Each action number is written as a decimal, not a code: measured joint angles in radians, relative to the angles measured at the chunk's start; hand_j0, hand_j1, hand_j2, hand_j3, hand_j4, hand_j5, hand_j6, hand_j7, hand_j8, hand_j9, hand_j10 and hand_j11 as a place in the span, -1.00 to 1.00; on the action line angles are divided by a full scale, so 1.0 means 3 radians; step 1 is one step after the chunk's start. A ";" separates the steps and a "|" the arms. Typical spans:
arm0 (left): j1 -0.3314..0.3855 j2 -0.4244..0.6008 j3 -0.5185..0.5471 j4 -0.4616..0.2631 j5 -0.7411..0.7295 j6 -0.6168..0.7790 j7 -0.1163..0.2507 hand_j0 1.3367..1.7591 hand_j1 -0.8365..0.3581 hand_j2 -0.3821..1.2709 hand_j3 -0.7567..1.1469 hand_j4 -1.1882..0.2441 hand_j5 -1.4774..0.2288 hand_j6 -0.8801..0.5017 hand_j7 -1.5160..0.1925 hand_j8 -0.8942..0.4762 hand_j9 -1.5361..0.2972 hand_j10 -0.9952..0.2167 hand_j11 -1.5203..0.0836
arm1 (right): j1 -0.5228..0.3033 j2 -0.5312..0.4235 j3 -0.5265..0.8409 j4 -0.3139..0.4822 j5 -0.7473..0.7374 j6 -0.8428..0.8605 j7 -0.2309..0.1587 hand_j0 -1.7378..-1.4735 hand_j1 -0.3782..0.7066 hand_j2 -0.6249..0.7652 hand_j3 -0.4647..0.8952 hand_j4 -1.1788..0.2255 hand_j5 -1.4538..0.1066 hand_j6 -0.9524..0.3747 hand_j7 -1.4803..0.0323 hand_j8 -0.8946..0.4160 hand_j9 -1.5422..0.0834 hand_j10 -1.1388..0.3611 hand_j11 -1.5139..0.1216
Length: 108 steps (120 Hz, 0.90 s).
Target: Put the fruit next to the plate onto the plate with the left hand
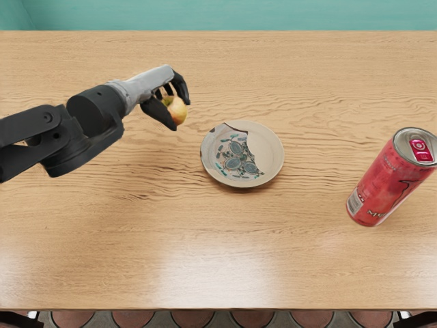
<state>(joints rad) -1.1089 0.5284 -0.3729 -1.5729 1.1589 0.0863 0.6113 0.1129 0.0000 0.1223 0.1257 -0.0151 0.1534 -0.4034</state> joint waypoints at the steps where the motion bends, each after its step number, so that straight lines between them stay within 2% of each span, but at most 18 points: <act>1: -0.0003 -0.0024 0.0000 0.0003 0.0000 -0.0002 0.0000 0.50 -0.08 -0.10 -0.20 -0.31 -0.45 -0.33 -0.35 -0.27 -0.37 -0.35 -0.30 | 0.0000 0.0000 0.0000 0.0000 0.0000 0.0000 0.0000 -0.40 -0.95 -0.10 -0.32 0.68 0.86 0.44 0.96 0.37 0.90 0.52 0.85; 12: -0.0041 -0.0175 0.0002 0.0041 -0.0012 -0.0023 -0.0002 0.51 -0.13 -0.02 -0.20 -0.31 -0.45 -0.32 -0.36 -0.25 -0.38 -0.33 -0.30 | 0.0001 0.0000 -0.0002 0.0000 -0.0001 0.0000 0.0000 -0.40 -0.95 -0.10 -0.32 0.68 0.86 0.44 0.96 0.37 0.90 0.52 0.85; 34: -0.0068 -0.0451 0.0008 0.0093 -0.0004 -0.0040 0.0000 0.51 -0.09 -0.07 -0.20 -0.32 -0.44 -0.34 -0.36 -0.29 -0.37 -0.36 -0.30 | 0.0002 0.0000 -0.0003 0.0000 -0.0005 0.0000 0.0000 -0.40 -0.95 -0.10 -0.32 0.68 0.86 0.44 0.96 0.37 0.90 0.52 0.85; 42: -0.0074 -0.0615 0.0017 0.0154 -0.0009 -0.0043 -0.0001 0.51 -0.11 -0.01 -0.20 -0.32 -0.45 -0.35 -0.36 -0.29 -0.37 -0.36 -0.30 | 0.0002 0.0000 -0.0004 0.0000 -0.0005 0.0000 0.0000 -0.40 -0.95 -0.10 -0.32 0.68 0.86 0.44 0.96 0.37 0.90 0.52 0.85; 54: -0.0117 -0.0792 0.0031 0.0274 -0.0012 -0.0047 -0.0001 0.51 -0.11 -0.05 -0.20 -0.31 -0.46 -0.34 -0.37 -0.28 -0.38 -0.35 -0.30 | 0.0002 0.0000 -0.0007 -0.0002 -0.0006 0.0000 0.0000 -0.40 -0.95 -0.10 -0.32 0.68 0.86 0.44 0.96 0.37 0.90 0.52 0.85; 68: -0.0118 -0.1100 0.0043 0.0492 -0.0006 -0.0074 -0.0001 0.51 -0.13 0.01 -0.20 -0.31 -0.46 -0.35 -0.37 -0.29 -0.38 -0.36 -0.30 | 0.0002 0.0000 -0.0008 -0.0004 -0.0006 0.0000 0.0000 -0.40 -0.95 -0.10 -0.32 0.68 0.86 0.44 0.96 0.37 0.90 0.52 0.85; 76: -0.0110 -0.1129 0.0049 0.0638 -0.0011 -0.0098 -0.0001 0.51 -0.15 0.06 -0.20 -0.31 -0.47 -0.35 -0.37 -0.30 -0.39 -0.34 -0.30 | 0.0002 0.0000 -0.0008 -0.0004 -0.0006 0.0000 0.0000 -0.40 -0.95 -0.10 -0.32 0.68 0.86 0.44 0.96 0.37 0.90 0.52 0.85; 83: -0.0104 -0.1199 0.0053 0.0786 -0.0003 -0.0125 0.0001 0.51 -0.13 0.02 -0.20 -0.31 -0.46 -0.36 -0.37 -0.31 -0.39 -0.34 -0.30 | 0.0002 0.0000 -0.0008 -0.0004 -0.0006 0.0000 0.0000 -0.40 -0.95 -0.10 -0.32 0.68 0.86 0.44 0.96 0.37 0.90 0.52 0.85; 93: -0.0099 -0.1291 0.0057 0.0998 -0.0007 -0.0159 -0.0001 0.51 -0.16 0.14 -0.20 -0.31 -0.47 -0.39 -0.37 -0.29 -0.39 -0.35 -0.30 | 0.0002 0.0000 -0.0008 -0.0003 -0.0006 0.0000 0.0000 -0.40 -0.95 -0.10 -0.32 0.68 0.86 0.44 0.96 0.37 0.90 0.52 0.85; 94: -0.0098 -0.1298 0.0057 0.1017 -0.0006 -0.0162 0.0000 0.51 -0.15 0.08 -0.20 -0.31 -0.47 -0.39 -0.37 -0.29 -0.38 -0.34 -0.30 | 0.0002 0.0000 -0.0008 -0.0003 -0.0006 0.0000 0.0000 -0.40 -0.95 -0.10 -0.32 0.68 0.86 0.44 0.96 0.37 0.90 0.52 0.85; 102: -0.0095 -0.1328 0.0061 0.1124 -0.0007 -0.0175 -0.0001 0.52 -0.15 0.08 -0.20 -0.31 -0.46 -0.39 -0.36 -0.31 -0.38 -0.35 -0.29 | 0.0002 0.0000 -0.0008 -0.0003 -0.0006 0.0000 0.0000 -0.40 -0.95 -0.10 -0.32 0.68 0.86 0.44 0.96 0.37 0.90 0.52 0.85; 108: -0.0097 -0.1398 0.0071 0.1169 0.0000 -0.0171 -0.0001 0.52 -0.09 -0.01 -0.20 -0.23 -0.35 -0.38 -0.27 -0.31 -0.29 -0.32 -0.19 | 0.0002 0.0000 -0.0010 -0.0004 -0.0006 0.0000 0.0000 -0.40 -0.95 -0.10 -0.32 0.68 0.86 0.44 0.96 0.37 0.90 0.52 0.85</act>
<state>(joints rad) -1.1379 0.1091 -0.3517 -1.2223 1.1590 0.0351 0.6110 0.1135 0.0000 0.1191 0.1246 -0.0168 0.1534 -0.4034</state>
